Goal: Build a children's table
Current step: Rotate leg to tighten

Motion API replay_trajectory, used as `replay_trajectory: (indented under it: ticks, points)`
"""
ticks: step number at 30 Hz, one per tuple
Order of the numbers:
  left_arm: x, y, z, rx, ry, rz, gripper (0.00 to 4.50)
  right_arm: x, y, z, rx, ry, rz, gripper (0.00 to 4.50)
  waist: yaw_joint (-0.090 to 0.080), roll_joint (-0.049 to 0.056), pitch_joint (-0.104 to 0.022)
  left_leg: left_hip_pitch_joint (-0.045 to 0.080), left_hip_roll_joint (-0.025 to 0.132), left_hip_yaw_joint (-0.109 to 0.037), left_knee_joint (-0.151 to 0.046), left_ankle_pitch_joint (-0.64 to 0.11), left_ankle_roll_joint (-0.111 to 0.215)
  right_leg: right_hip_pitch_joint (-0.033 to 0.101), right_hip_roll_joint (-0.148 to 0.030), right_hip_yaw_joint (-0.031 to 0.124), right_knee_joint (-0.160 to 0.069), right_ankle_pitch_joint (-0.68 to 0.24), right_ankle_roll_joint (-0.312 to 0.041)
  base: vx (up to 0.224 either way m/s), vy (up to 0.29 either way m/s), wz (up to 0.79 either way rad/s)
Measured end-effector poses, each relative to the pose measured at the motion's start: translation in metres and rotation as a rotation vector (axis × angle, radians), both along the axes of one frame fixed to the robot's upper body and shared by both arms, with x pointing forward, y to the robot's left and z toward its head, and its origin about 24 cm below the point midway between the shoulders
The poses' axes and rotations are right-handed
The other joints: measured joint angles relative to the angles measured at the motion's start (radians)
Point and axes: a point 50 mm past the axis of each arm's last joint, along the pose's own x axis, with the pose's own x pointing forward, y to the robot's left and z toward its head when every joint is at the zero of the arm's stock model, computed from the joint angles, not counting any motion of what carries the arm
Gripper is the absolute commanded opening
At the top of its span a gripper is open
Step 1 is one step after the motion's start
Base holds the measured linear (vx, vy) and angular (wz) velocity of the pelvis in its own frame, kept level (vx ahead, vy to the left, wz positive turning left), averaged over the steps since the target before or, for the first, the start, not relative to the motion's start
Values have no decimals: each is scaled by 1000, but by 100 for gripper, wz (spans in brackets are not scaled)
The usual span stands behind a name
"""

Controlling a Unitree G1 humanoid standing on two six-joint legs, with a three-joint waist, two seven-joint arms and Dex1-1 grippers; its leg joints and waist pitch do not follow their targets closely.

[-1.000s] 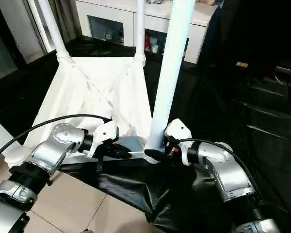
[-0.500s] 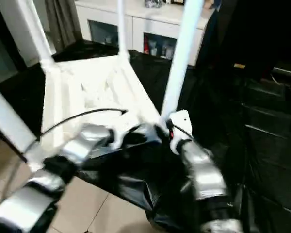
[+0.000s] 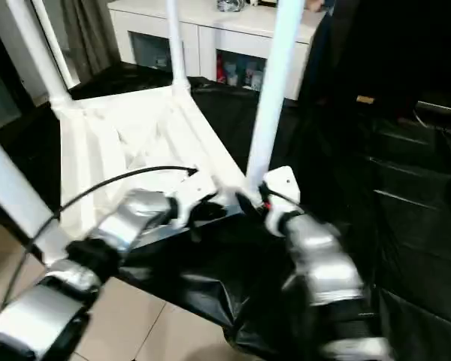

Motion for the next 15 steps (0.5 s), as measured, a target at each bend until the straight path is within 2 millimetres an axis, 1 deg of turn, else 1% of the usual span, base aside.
replay_trajectory:
  ticks: [3, 6, 9, 15]
  points:
    - [-5, 8, 1, -13, 21, -60, 0, -5, -5, 4, -36, 10, 101, 376, 1, 2, 0, 0, 0, 0, 0, 0, 0, -2, 0, 0, 0, 1, -2, 0, 0, 0]
    - [-15, 20, 3, -29, 75, -167, 0, -16, -16, 4, -86, 53, 224, 376, 9, 3, 0, 0, 0, 1, 1, 0, 0, -3, 0, 0, 0, -1, -1, 0, 0, 0]
    - [-20, 18, 4, -32, 100, -228, 0, -23, -10, 2, -98, 83, 313, 376, 20, 4, 1, -2, 0, 2, 2, 0, 0, -4, -1, 1, -1, -2, -2, 0, 0, 0]
    - [-24, 24, 4, -27, 106, -248, 0, -26, -8, 1, -93, 107, 350, 376, 17, 2, 2, -1, 0, 2, 3, 0, 0, -4, -1, 1, 0, -2, -2, 0, 0, 0]
